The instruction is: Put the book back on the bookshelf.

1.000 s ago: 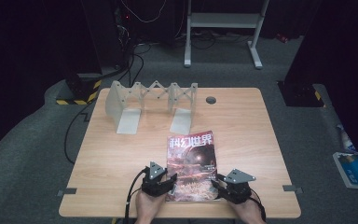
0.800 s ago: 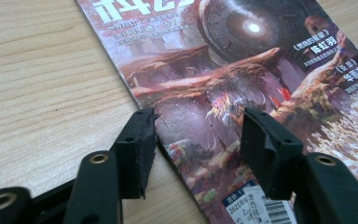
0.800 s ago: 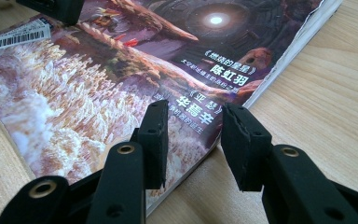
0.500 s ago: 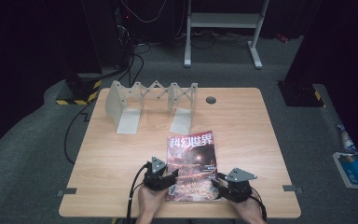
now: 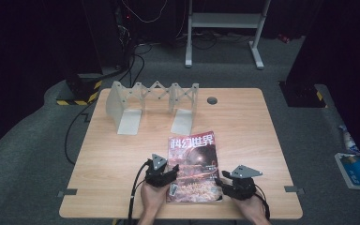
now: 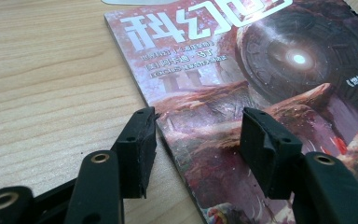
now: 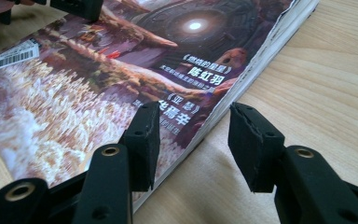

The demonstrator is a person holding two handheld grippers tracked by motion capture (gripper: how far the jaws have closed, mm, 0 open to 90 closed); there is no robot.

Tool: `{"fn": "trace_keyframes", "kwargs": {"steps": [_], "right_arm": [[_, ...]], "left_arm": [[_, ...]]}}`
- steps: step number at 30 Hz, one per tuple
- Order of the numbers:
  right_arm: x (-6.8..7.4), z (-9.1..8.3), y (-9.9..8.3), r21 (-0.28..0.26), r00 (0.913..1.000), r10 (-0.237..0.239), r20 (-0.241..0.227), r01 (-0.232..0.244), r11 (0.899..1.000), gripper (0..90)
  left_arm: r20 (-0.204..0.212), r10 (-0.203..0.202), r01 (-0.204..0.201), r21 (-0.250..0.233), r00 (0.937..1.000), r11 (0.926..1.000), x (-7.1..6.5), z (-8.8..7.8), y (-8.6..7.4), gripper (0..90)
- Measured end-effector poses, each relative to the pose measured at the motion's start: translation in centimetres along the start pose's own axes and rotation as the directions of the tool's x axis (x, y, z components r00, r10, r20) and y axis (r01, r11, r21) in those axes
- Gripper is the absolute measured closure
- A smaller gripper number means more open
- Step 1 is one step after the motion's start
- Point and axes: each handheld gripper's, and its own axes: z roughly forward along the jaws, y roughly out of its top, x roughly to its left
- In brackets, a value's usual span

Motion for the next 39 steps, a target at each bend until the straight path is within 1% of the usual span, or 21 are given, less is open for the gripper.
{"fn": "trace_keyframes", "kwargs": {"steps": [3,6,12,13,16,18,19,21,23,25,27,33,34,35,36,39], "right_arm": [[-0.4,0.2,0.1,0.008,0.9996,0.027,-0.002,-0.027,1.000,55.7],[-0.6,0.2,0.5,0.010,0.9989,0.048,0.000,-0.048,0.999,57.6],[-1.1,0.0,1.5,-0.001,0.9981,0.061,0.011,-0.061,0.998,60.5],[-1.4,0.2,1.9,0.004,0.9979,0.063,0.014,-0.063,0.998,60.9],[-1.9,0.5,2.5,0.011,0.9967,0.080,0.009,-0.080,0.997,62.1],[-2.1,0.6,2.7,0.013,0.9965,0.083,0.009,-0.083,0.996,62.2],[-2.4,0.8,3.0,0.017,0.9958,0.090,0.016,-0.090,0.996,62.5],[-2.7,1.1,3.3,0.026,0.9950,0.100,0.012,-0.100,0.995,62.5],[-3.0,1.5,3.7,0.033,0.9958,0.091,0.016,-0.091,0.995,62.5],[-3.3,1.8,4.0,0.029,0.9948,0.101,0.016,-0.101,0.994,63.5],[-3.5,2.0,4.2,0.041,0.9943,0.103,0.024,-0.104,0.994,64.8],[-4.0,2.4,4.9,0.030,0.9926,0.114,0.040,-0.116,0.993,66.0],[-4.1,2.5,4.9,0.020,0.9917,0.123,0.038,-0.124,0.992,65.5],[-4.6,2.7,5.0,0.027,0.9860,0.163,0.032,-0.164,0.986,64.7],[-4.7,2.8,5.0,0.028,0.9816,0.188,0.031,-0.189,0.982,64.7],[-5.1,3.0,5.3,0.024,0.9797,0.197,0.039,-0.198,0.980,64.6]], "left_arm": [[0.000,-0.009,0.009,-0.002,1.0000,1.0000,-0.1,0.0,-0.1,45.9],[-0.001,-0.008,0.008,-0.006,1.0000,1.0000,-0.1,0.0,-0.1,45.9],[0.003,-0.006,0.006,-0.009,1.0000,0.9999,0.0,0.0,-0.1,45.9],[0.002,0.001,-0.001,-0.007,1.0000,1.0000,0.0,0.0,-0.1,45.9],[0.003,-0.001,0.001,-0.009,1.0000,1.0000,0.0,0.0,-0.1,45.9],[0.004,-0.001,0.002,-0.009,1.0000,1.0000,0.0,0.0,-0.1,45.9],[0.005,-0.002,0.002,-0.010,1.0000,0.9999,0.0,0.0,-0.1,45.9],[0.004,0.000,0.001,-0.008,1.0000,1.0000,0.0,0.0,-0.1,45.9],[0.006,-0.001,0.001,-0.009,1.0000,1.0000,0.0,0.0,-0.1,45.8],[0.008,0.000,0.000,-0.010,1.0000,1.0000,0.0,0.0,-0.1,45.7],[0.009,0.004,-0.004,-0.011,1.0000,0.9999,0.0,0.0,-0.1,45.5],[0.011,0.002,-0.002,-0.011,0.9999,0.9999,0.0,0.0,-0.1,44.9],[0.012,0.006,-0.006,-0.010,0.9999,0.9999,0.0,0.0,-0.1,44.9],[0.017,0.013,-0.013,-0.008,0.9998,0.9999,0.0,0.0,-0.1,44.5],[0.020,0.015,-0.015,-0.009,0.9997,0.9999,-0.1,0.0,-0.2,44.3],[0.023,0.017,-0.017,-0.008,0.9996,0.9998,0.0,0.0,-0.1,44.0]]}}
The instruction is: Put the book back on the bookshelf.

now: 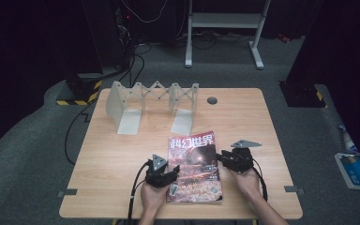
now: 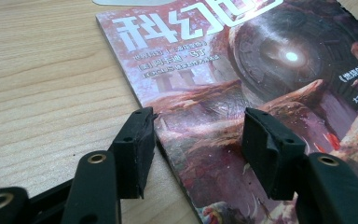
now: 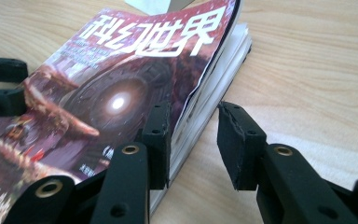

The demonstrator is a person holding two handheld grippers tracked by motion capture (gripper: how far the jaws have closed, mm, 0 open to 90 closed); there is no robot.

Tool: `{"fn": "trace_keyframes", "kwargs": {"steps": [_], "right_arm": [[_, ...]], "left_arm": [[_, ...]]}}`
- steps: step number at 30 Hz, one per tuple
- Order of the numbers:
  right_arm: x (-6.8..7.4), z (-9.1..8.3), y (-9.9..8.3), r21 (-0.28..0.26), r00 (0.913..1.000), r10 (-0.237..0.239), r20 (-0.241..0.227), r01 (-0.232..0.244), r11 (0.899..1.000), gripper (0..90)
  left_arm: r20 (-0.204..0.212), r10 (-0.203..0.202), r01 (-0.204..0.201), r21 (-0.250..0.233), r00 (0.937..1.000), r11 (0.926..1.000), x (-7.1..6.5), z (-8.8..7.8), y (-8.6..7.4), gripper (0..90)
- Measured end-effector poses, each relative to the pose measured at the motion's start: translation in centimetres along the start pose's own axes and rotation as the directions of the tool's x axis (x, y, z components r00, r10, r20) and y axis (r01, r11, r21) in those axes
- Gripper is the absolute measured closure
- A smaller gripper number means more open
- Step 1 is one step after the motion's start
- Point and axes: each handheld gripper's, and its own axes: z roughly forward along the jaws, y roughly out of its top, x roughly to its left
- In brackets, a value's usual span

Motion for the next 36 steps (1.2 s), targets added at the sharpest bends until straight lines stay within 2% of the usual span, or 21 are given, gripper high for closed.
{"fn": "trace_keyframes", "kwargs": {"steps": [4,5,7,11,12,16,20,21,24,27,29,31,33,36], "right_arm": [[0.2,0.2,0.5,0.012,1.0000,-0.003,0.006,0.003,1.000,61.6],[0.4,0.4,0.8,0.025,0.9999,-0.003,0.011,0.003,1.000,56.6],[0.5,0.7,1.0,0.041,0.9998,-0.009,0.019,0.008,0.999,54.4],[0.4,1.1,1.3,0.044,0.9998,0.016,0.009,-0.017,0.999,52.8],[0.4,1.3,1.5,0.044,0.9993,0.038,0.003,-0.038,0.998,51.5],[0.3,2.0,1.7,0.058,0.9990,0.045,0.000,-0.045,0.997,48.9],[0.5,2.4,1.7,0.097,0.9989,0.047,0.008,-0.047,0.994,48.2],[0.6,2.7,1.7,0.118,0.9986,0.052,0.012,-0.053,0.992,47.4],[0.8,2.9,1.6,0.134,0.9972,0.073,0.014,-0.074,0.988,46.8],[1.0,2.8,1.7,0.151,0.9969,0.074,0.024,-0.077,0.986,46.4],[1.4,2.7,1.8,0.176,0.9973,0.057,0.047,-0.064,0.982,46.3],[1.4,2.7,1.7,0.184,0.9969,0.064,0.046,-0.072,0.980,46.3],[1.5,3.0,1.5,0.194,0.9951,0.095,0.029,-0.098,0.976,46.3],[1.6,3.2,1.3,0.188,0.9943,0.105,0.021,-0.107,0.976,45.8]], "left_arm": [[-0.001,0.000,0.000,0.000,1.0000,1.0000,0.0,0.0,0.0,43.9],[-0.002,0.002,-0.002,0.000,1.0000,1.0000,0.0,0.0,0.0,43.6],[-0.001,0.002,-0.002,-0.002,1.0000,1.0000,0.0,0.0,0.0,43.1],[0.001,0.004,-0.004,0.000,1.0000,1.0000,-0.1,0.0,0.0,42.4],[0.002,0.004,-0.004,-0.002,1.0000,1.0000,-0.1,0.1,0.0,42.3],[0.006,0.011,-0.011,-0.002,0.9999,0.9999,-0.1,0.0,-0.1,42.1],[0.007,0.012,-0.012,-0.002,0.9999,0.9999,-0.1,0.0,-0.1,41.8],[0.008,0.013,-0.013,-0.002,0.9999,0.9999,-0.1,0.0,-0.1,41.7],[0.009,0.013,-0.013,-0.003,0.9999,0.9999,-0.1,0.1,-0.1,41.5],[0.014,0.009,-0.009,-0.001,0.9999,1.0000,0.0,0.0,-0.1,40.8],[0.024,0.007,-0.007,0.000,0.9997,1.0000,0.0,0.0,-0.1,40.5],[0.022,0.011,-0.011,0.000,0.9997,0.9999,0.0,0.0,-0.1,40.3],[0.021,0.013,-0.013,-0.002,0.9997,0.9999,0.0,0.0,-0.1,40.4],[0.021,0.010,-0.010,-0.001,0.9997,1.0000,0.0,0.0,-0.1,40.8]]}}
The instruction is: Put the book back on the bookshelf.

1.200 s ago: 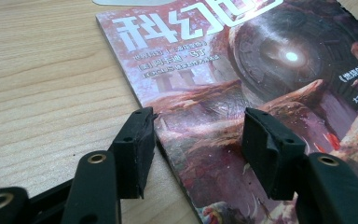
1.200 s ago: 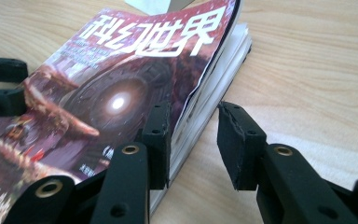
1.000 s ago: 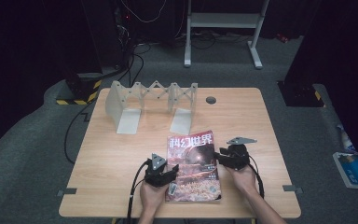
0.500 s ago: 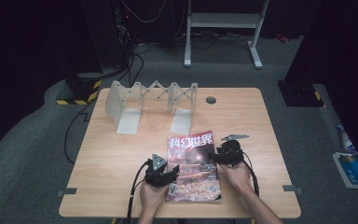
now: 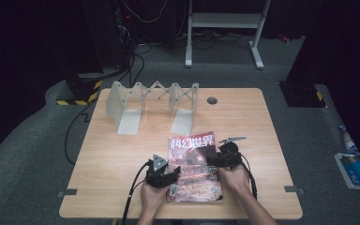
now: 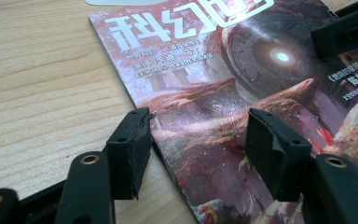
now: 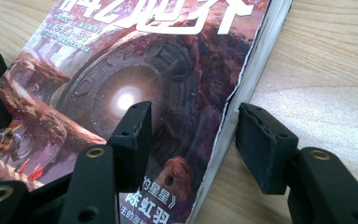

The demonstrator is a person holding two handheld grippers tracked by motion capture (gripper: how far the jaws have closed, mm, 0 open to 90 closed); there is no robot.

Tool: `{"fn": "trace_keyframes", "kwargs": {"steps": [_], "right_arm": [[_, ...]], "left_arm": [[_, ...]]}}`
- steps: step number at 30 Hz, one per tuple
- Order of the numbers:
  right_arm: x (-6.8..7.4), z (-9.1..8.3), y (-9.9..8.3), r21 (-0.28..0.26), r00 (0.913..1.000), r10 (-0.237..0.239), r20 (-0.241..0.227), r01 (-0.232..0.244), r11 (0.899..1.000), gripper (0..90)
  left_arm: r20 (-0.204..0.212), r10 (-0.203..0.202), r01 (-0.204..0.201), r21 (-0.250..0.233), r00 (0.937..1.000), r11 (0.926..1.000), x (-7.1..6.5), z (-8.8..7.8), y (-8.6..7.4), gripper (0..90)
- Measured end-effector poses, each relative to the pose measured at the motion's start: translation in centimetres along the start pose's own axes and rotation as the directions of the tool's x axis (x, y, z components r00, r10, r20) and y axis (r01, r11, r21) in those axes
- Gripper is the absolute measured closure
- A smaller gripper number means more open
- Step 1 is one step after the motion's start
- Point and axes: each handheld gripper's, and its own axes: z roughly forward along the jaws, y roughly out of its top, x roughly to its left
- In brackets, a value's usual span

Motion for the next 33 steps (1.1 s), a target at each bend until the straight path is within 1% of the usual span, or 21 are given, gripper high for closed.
{"fn": "trace_keyframes", "kwargs": {"steps": [1,3,5,7,12,15,20,26,29,31,33], "right_arm": [[0.0,0.0,0.0,0.000,1.0000,-0.005,0.001,0.005,1.000,45.8],[0.0,0.0,0.0,0.000,1.0000,0.000,-0.001,0.000,1.000,46.0],[0.0,0.0,0.0,-0.005,1.0000,-0.009,0.003,0.009,1.000,46.3],[0.0,0.0,-0.1,-0.008,1.0000,-0.008,0.004,0.008,1.000,46.7],[0.0,-0.1,-0.5,-0.035,1.0000,0.001,-0.001,-0.002,0.999,48.5],[-0.2,-0.2,-0.6,-0.047,1.0000,-0.006,-0.006,0.006,0.999,50.6],[-0.4,-0.5,-0.8,-0.067,0.9993,-0.031,-0.020,0.030,0.997,55.3],[-0.8,-0.7,-1.1,-0.096,0.9973,-0.058,-0.046,0.053,0.994,57.3],[-0.9,-0.7,-1.3,-0.099,0.9966,-0.060,-0.056,0.054,0.994,57.6],[-1.1,-0.8,-1.5,-0.111,0.9960,-0.052,-0.073,0.043,0.993,58.5],[-1.2,-0.8,-1.7,-0.121,0.9953,-0.055,-0.080,0.045,0.992,59.1]], "left_arm": [[0.000,0.000,0.000,-0.001,1.0000,1.0000,0.0,0.0,0.0,41.0],[-0.002,-0.002,0.002,-0.001,1.0000,1.0000,0.0,0.0,0.0,41.5],[-0.005,0.003,-0.003,0.001,1.0000,1.0000,0.0,0.0,0.0,41.6],[-0.010,0.008,-0.008,0.000,0.9999,1.0000,-0.1,0.0,0.0,41.8],[-0.015,0.010,-0.010,-0.001,0.9998,0.9999,-0.1,0.0,0.0,42.1],[-0.018,0.010,-0.010,-0.004,0.9998,0.9999,-0.2,0.1,0.0,42.3],[-0.022,0.008,-0.008,-0.002,0.9997,1.0000,-0.2,0.1,0.0,42.4],[-0.028,0.006,-0.006,-0.003,0.9996,1.0000,-0.3,0.1,0.0,42.5],[-0.030,0.005,-0.005,-0.003,0.9996,1.0000,-0.3,0.1,0.0,42.7],[-0.031,0.004,-0.004,-0.004,0.9995,1.0000,-0.3,0.1,0.0,42.7],[-0.033,0.004,-0.004,-0.005,0.9994,1.0000,-0.4,0.1,0.0,42.8]]}}
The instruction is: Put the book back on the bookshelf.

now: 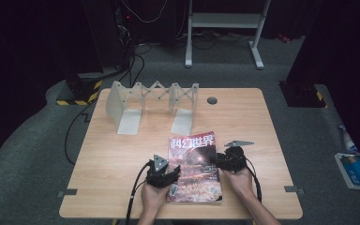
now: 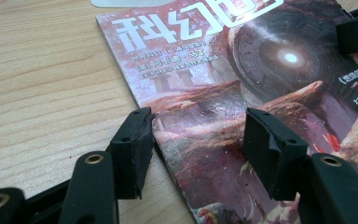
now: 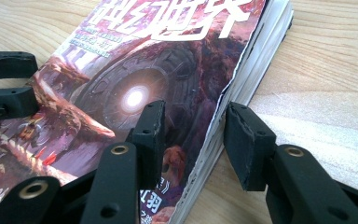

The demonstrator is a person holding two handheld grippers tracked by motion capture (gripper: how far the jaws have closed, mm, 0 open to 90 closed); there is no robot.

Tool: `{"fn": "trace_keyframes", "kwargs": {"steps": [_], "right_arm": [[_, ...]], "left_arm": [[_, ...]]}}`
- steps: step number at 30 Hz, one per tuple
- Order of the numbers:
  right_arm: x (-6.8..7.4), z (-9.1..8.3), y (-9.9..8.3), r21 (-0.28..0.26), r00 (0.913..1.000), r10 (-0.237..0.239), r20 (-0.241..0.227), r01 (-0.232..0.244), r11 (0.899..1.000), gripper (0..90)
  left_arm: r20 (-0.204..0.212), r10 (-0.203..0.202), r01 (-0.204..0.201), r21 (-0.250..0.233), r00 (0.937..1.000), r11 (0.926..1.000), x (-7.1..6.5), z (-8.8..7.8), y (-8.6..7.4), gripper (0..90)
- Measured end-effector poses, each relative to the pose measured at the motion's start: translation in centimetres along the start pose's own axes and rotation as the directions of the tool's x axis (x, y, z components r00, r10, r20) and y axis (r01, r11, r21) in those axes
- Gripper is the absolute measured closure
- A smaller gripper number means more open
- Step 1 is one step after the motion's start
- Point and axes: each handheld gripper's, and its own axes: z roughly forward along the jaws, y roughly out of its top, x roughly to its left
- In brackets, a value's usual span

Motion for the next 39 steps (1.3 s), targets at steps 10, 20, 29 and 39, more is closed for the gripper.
{"fn": "trace_keyframes", "kwargs": {"steps": [10,20,29,39], "right_arm": [[0.2,-0.5,-0.3,-0.016,0.9998,-0.013,-0.017,0.012,1.000,61.0],[1.0,-0.7,-0.7,-0.025,0.9989,-0.031,-0.034,0.030,0.999,61.9],[1.5,-1.3,-1.2,-0.007,0.9986,-0.033,-0.041,0.033,0.999,61.1],[1.9,-1.3,-1.0,-0.008,0.9987,-0.039,-0.032,0.039,0.999,59.6]], "left_arm": [[-0.004,0.001,-0.001,0.000,1.0000,1.0000,0.0,0.0,0.0,42.9],[-0.007,-0.001,0.001,-0.001,1.0000,1.0000,-0.1,0.0,0.0,43.0],[-0.004,-0.001,0.001,-0.002,1.0000,1.0000,-0.1,0.0,0.0,43.6],[-0.014,0.000,0.000,-0.003,0.9999,1.0000,-0.2,0.1,0.0,44.1]]}}
